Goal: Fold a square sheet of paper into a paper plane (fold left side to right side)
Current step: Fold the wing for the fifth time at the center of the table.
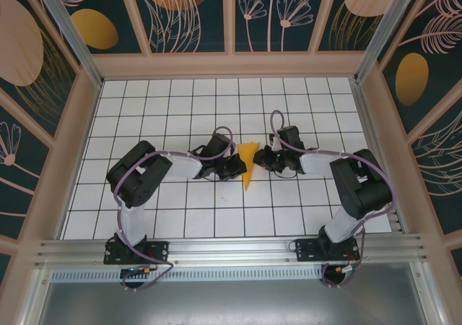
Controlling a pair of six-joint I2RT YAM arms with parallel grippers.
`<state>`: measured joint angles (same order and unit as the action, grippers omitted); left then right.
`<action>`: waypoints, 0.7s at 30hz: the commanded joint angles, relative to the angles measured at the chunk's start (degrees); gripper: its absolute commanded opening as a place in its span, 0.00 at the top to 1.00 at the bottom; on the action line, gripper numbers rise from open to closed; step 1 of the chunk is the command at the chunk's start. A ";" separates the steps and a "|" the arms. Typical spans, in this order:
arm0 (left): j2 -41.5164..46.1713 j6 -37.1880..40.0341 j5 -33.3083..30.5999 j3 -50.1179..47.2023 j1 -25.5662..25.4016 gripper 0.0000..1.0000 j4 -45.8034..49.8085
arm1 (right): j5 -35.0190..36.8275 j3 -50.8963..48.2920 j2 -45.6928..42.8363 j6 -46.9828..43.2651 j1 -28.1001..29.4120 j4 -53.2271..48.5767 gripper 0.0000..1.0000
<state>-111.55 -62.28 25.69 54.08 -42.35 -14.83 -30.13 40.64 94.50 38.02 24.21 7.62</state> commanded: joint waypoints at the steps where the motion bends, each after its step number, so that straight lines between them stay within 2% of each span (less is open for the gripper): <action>1: -1.48 -0.82 -0.09 -0.98 -0.27 0.92 -1.29 | -1.56 1.00 1.41 -0.49 0.59 1.92 0.79; 13: -0.12 -0.74 -0.87 -1.74 -0.28 0.91 -1.61 | -0.92 0.05 2.36 -0.75 0.67 2.29 0.65; 21: 0.83 -0.56 -1.35 -1.98 -0.24 0.90 -1.51 | -0.77 0.47 4.10 -1.35 0.93 0.64 0.60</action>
<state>-111.55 -62.67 25.45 53.21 -42.35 -16.73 -30.50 40.64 97.17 37.82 24.47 9.08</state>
